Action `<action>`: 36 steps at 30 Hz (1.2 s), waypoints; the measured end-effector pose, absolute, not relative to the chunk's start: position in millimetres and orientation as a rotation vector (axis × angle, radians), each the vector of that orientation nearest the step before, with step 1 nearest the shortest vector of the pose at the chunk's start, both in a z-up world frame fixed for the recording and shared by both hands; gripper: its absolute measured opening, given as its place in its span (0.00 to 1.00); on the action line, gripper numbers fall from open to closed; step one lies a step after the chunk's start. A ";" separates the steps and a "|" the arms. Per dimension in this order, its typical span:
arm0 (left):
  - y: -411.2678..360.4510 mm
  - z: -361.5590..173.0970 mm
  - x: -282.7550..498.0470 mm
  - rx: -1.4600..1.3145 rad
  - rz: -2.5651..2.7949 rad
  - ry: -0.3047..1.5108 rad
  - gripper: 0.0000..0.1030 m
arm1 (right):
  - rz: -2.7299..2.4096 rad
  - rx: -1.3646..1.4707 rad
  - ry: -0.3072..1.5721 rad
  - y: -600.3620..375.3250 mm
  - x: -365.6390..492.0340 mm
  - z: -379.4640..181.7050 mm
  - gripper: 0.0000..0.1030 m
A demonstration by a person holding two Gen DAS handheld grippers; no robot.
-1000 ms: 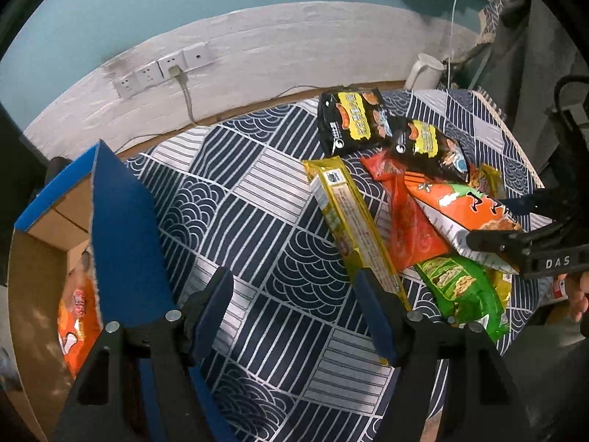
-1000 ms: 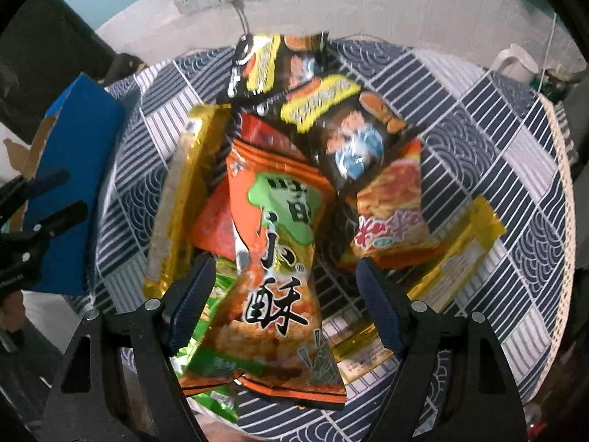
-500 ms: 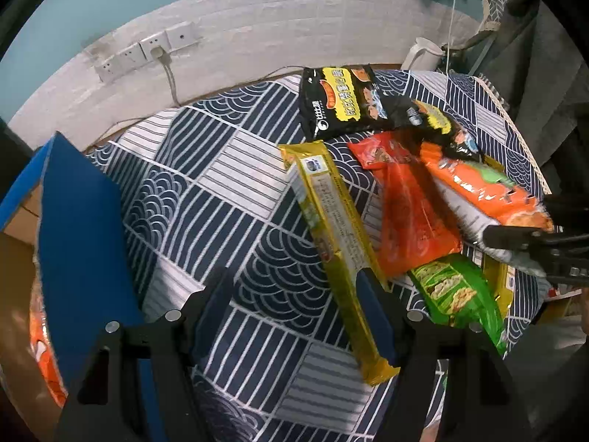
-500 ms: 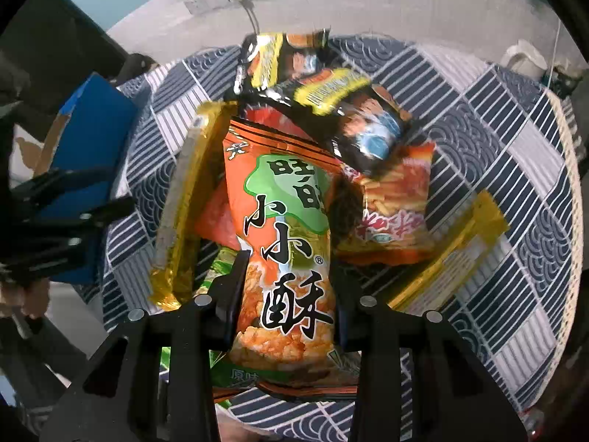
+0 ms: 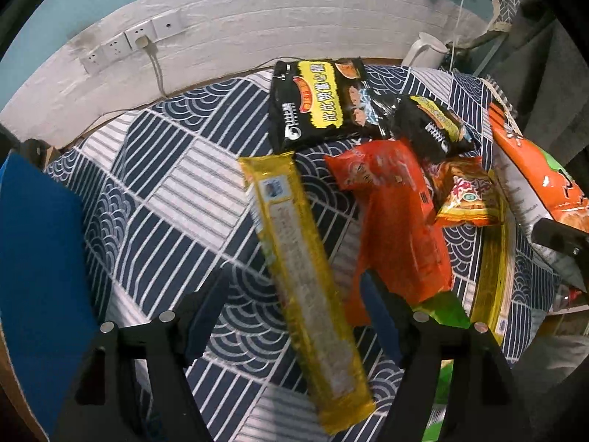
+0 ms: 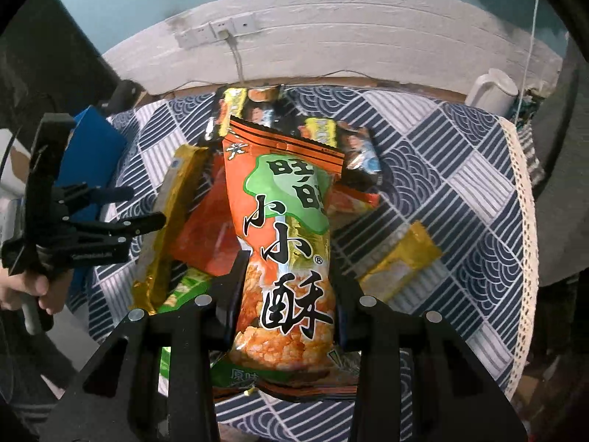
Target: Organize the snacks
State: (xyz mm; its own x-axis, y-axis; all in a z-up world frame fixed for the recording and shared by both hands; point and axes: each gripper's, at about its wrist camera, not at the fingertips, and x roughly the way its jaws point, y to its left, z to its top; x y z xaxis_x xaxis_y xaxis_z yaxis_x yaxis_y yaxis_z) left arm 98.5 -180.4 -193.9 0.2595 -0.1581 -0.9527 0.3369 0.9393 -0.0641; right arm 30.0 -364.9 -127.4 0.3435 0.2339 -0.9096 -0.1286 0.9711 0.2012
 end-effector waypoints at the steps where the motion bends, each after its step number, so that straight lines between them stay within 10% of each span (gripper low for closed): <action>1: -181.9 -195.3 99.9 0.166 -0.334 1.270 0.74 | 0.229 0.106 1.196 -368.9 29.7 -127.2 0.36; 10: -189.9 -220.3 107.5 0.196 -0.292 1.328 0.74 | 0.219 0.126 1.185 -383.4 26.7 -126.9 0.36; 12: -186.3 -225.3 107.4 0.180 -0.314 1.347 0.50 | 0.217 0.128 1.184 -385.1 26.6 -127.2 0.36; 18: -185.2 -218.8 101.9 0.224 -0.356 1.315 0.29 | 0.210 0.113 1.173 -384.2 26.4 -121.6 0.36; 36: -147.5 -153.3 69.3 0.307 -0.357 1.162 0.27 | 0.231 -0.001 1.079 -357.7 19.7 -77.5 0.36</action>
State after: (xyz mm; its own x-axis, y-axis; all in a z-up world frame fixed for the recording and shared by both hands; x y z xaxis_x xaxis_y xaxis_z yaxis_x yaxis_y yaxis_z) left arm 69.3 -147.5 -153.3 0.3533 -0.1148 -0.9285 0.4271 0.9028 0.0509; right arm 19.7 -357.7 -77.5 0.4506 0.1867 -0.8730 -0.1875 0.9759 0.1119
